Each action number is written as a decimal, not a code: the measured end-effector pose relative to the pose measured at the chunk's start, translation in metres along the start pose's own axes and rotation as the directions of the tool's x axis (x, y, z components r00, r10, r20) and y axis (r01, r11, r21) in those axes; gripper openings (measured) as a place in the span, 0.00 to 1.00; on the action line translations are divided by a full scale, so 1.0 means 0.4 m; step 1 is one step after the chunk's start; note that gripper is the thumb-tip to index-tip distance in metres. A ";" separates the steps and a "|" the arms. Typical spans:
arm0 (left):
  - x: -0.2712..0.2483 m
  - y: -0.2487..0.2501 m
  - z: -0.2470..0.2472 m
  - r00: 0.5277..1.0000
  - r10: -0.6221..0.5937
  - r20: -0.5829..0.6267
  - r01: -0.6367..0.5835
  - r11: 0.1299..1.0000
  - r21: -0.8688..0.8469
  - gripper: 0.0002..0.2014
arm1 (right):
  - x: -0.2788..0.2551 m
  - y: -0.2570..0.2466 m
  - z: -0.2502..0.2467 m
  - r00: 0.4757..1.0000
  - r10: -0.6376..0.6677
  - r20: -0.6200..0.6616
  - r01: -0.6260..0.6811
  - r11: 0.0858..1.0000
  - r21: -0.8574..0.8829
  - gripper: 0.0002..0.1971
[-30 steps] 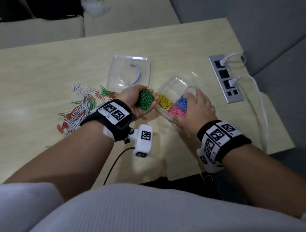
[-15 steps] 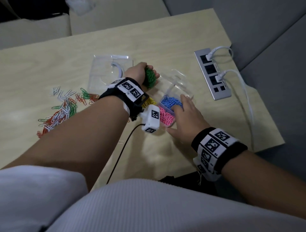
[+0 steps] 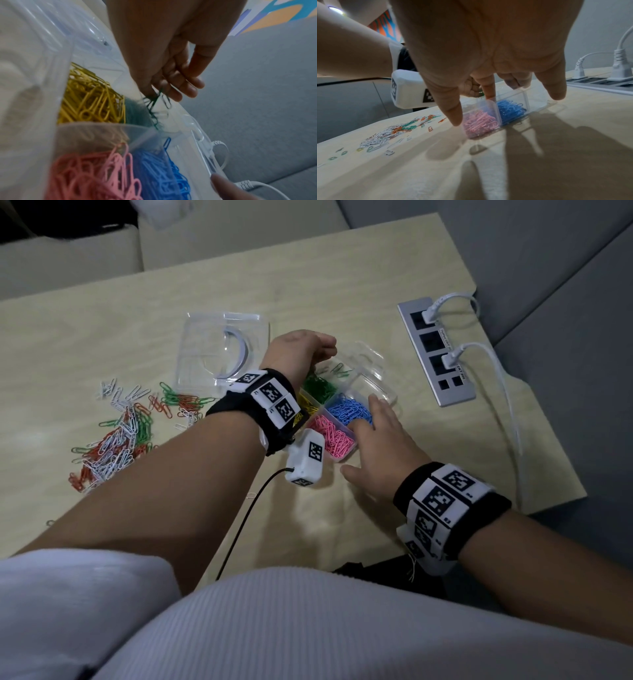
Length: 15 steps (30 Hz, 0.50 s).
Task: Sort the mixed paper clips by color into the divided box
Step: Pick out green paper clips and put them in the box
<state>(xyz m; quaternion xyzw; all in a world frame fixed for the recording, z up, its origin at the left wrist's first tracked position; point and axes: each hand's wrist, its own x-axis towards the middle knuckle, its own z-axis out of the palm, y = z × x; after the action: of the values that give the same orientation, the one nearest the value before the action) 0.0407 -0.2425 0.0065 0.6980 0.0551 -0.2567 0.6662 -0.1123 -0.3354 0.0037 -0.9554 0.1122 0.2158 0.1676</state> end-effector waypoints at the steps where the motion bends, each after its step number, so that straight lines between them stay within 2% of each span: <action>1: 0.001 -0.001 0.000 1.000 -0.001 -0.008 0.001 1.000 -0.009 0.13 | 0.001 0.000 0.000 1.000 0.000 -0.001 0.000 1.000 -0.003 0.27; 7: -0.012 0.020 -0.006 1.000 -0.012 -0.012 0.011 0.998 -0.062 0.15 | 0.003 0.000 -0.004 1.000 0.017 0.004 -0.017 0.999 -0.032 0.26; 9: -0.017 0.025 -0.013 1.000 0.015 -0.002 -0.015 0.999 -0.051 0.14 | 0.004 -0.001 -0.020 0.999 0.028 -0.045 -0.028 1.000 -0.009 0.25; 10: -0.017 0.026 -0.018 0.999 0.042 -0.001 -0.042 0.999 -0.008 0.13 | 0.008 -0.001 -0.030 0.994 0.024 -0.103 -0.023 1.000 0.015 0.24; 12: -0.020 0.027 -0.034 0.992 0.128 -0.006 -0.125 0.974 0.187 0.11 | 0.023 0.001 -0.050 0.978 -0.011 -0.208 0.016 1.000 0.022 0.22; 13: -0.021 0.026 -0.043 0.984 0.179 -0.006 -0.168 0.932 0.320 0.10 | 0.033 0.003 -0.059 0.975 -0.035 -0.221 0.036 0.999 -0.001 0.21; 15: -0.023 0.021 -0.060 0.969 0.245 0.004 -0.199 0.777 0.597 0.12 | 0.051 0.005 -0.074 0.984 -0.057 -0.170 0.048 0.997 -0.061 0.20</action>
<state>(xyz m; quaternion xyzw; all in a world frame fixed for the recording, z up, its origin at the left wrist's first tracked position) 0.0434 -0.2179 0.0176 0.8815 -0.0857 -0.1545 0.4378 -0.0840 -0.3510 0.0192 -0.9774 0.0948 0.1314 0.1359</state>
